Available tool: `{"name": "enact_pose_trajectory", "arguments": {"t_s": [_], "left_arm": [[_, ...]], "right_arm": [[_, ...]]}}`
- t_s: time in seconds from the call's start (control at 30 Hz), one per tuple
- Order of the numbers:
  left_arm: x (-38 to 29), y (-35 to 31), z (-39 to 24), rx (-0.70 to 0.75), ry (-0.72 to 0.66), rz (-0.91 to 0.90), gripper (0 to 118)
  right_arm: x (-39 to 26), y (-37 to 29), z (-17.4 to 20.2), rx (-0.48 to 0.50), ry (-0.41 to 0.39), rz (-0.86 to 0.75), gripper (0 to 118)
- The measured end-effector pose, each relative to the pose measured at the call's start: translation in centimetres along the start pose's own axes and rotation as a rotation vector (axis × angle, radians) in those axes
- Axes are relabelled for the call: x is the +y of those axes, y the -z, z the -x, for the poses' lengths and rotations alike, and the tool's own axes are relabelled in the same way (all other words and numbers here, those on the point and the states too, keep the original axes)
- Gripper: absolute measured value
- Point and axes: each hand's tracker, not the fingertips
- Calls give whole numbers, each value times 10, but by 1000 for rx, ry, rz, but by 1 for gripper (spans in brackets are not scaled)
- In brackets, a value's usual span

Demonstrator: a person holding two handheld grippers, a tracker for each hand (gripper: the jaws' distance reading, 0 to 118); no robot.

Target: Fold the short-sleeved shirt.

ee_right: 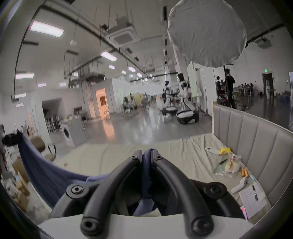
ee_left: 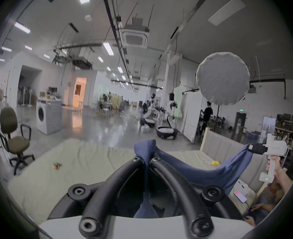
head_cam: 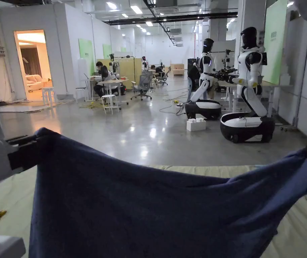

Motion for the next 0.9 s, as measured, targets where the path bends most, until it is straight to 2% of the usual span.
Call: {"name": "enact_pose_trajectory", "arguments": {"t_s": [0.07,0.1,0.23,0.27,0.37,0.53,0.57,0.6,0.63,0.7,0.73,0.77,0.83,0.87,0.9], "left_arm": [[2,-1,1,21,25,-35,4],[50,-5,10,34,39,-56,4],[48,2,7,43,55,-94,4],[111,10,-1,65,89,-102,4],[119,31,-8,76,92,-108,4],[118,61,-21,107,50,-105,4],[117,51,-15,116,42,-93,4],[117,51,-15,122,40,-87,4],[118,81,-9,122,36,-87,4],[117,85,-9,130,32,-69,4],[115,84,-10,136,36,-60,4],[111,135,-13,140,35,-52,4],[107,160,-12,145,34,-32,4],[105,170,-10,145,33,-24,4],[104,179,-11,147,31,-5,4]], "right_arm": [[27,3,0,-1,-2,-34,8],[40,6,3,-16,-9,-48,8],[78,23,9,-51,-17,-77,8],[85,27,11,-62,-21,-89,8],[93,35,16,-140,-7,-169,8],[101,49,33,-225,-138,-266,8],[98,38,26,-223,-131,-236,8],[97,53,19,-278,-94,-174,8],[97,56,16,-283,-98,-176,8],[97,60,9,-297,-106,-175,8],[104,89,14,-304,-146,-216,8],[105,100,14,-308,-151,-208,8],[106,119,11,-329,-176,-206,8],[104,129,16,-229,-183,-183,8],[104,138,15,-239,-196,-184,8]]}}
